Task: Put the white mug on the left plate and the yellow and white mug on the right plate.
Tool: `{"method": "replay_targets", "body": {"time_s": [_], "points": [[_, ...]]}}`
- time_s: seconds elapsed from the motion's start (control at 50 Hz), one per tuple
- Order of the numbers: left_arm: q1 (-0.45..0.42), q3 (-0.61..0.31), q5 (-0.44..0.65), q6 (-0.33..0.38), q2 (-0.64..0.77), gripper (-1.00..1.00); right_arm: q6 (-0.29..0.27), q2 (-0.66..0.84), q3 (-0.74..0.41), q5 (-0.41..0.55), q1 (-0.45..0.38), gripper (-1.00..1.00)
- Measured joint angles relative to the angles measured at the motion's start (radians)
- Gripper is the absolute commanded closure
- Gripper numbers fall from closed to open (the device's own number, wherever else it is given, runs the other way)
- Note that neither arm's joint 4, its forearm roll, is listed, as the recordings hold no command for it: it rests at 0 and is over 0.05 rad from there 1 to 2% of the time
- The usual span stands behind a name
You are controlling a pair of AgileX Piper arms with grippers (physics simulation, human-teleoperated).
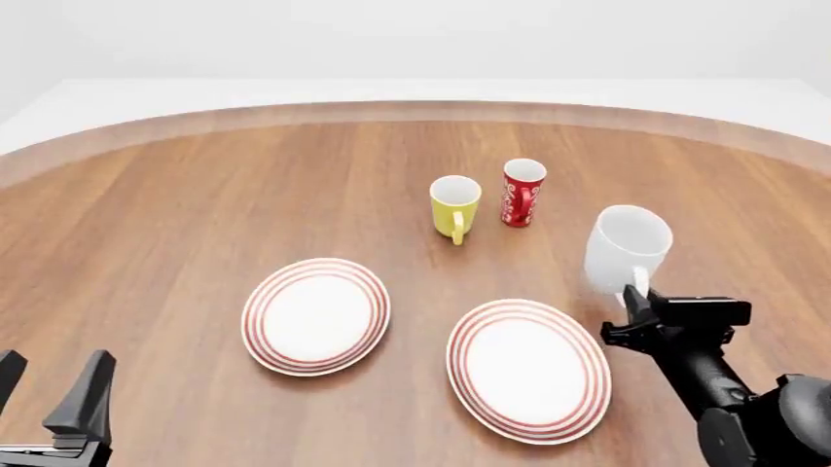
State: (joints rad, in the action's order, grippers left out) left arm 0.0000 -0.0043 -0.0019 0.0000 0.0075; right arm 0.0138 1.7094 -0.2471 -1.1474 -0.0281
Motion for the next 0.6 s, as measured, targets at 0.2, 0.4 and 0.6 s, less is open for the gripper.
{"method": "replay_targets", "body": {"time_s": [0.2,0.4,0.6], "points": [[0.0,0.0,0.0,0.0,0.0,-1.0,-0.016,-0.127,0.018,0.068,-0.024,1.0],[0.0,0.0,0.0,0.0,0.0,-1.0,-0.034,-0.257,0.023,0.161,-0.061,1.0],[0.0,0.0,0.0,0.0,0.0,-1.0,-0.057,-0.372,0.021,0.246,-0.122,1.0]]}}
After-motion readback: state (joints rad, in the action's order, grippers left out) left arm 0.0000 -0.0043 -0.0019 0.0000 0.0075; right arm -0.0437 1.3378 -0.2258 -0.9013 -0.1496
